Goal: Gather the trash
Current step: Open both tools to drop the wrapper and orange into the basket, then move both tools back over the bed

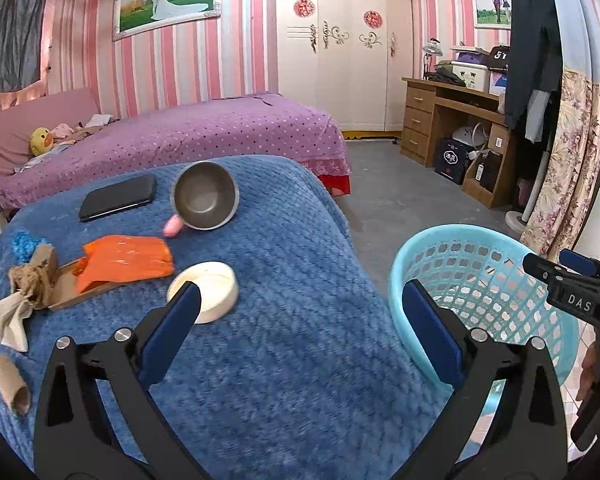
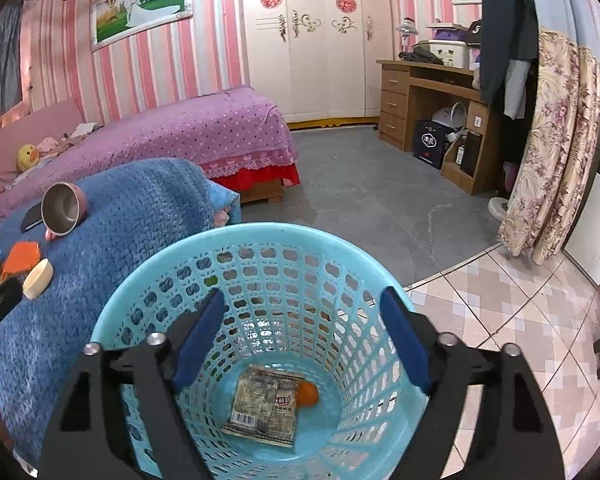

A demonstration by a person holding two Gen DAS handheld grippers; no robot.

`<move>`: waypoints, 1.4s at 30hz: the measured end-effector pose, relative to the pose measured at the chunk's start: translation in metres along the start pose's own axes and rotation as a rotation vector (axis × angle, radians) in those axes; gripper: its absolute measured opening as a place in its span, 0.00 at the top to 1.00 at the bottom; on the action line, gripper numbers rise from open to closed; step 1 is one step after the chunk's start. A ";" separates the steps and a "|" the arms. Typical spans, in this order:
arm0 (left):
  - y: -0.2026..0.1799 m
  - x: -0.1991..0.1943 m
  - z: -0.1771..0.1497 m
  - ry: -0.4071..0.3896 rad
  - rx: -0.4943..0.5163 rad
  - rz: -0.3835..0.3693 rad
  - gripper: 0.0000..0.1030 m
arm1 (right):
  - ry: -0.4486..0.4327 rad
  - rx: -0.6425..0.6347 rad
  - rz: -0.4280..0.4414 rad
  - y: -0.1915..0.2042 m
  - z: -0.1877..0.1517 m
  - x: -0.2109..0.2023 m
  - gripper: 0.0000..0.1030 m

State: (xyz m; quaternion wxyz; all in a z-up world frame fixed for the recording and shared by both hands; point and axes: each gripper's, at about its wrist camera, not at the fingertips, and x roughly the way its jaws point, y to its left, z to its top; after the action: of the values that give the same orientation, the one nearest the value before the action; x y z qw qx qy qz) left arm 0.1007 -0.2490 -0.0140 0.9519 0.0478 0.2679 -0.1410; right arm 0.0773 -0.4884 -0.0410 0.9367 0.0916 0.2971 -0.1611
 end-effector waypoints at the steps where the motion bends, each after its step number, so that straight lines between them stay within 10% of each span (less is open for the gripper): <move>1: 0.004 -0.005 0.000 -0.006 -0.005 0.004 0.05 | -0.001 0.009 0.005 0.001 0.000 -0.001 0.19; 21: 0.154 -0.089 -0.037 -0.040 -0.099 0.152 0.05 | -0.078 -0.047 0.113 0.104 -0.012 -0.041 0.13; 42: 0.275 -0.063 -0.090 0.094 -0.256 0.178 0.05 | -0.046 -0.194 0.199 0.214 -0.032 -0.037 0.13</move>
State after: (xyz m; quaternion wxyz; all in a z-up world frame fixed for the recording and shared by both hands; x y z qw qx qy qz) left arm 0.0858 0.0439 -0.0533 0.9452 -0.0438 0.3229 -0.0182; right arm 0.1078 -0.2710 -0.0291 0.9590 0.0262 0.2794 -0.0399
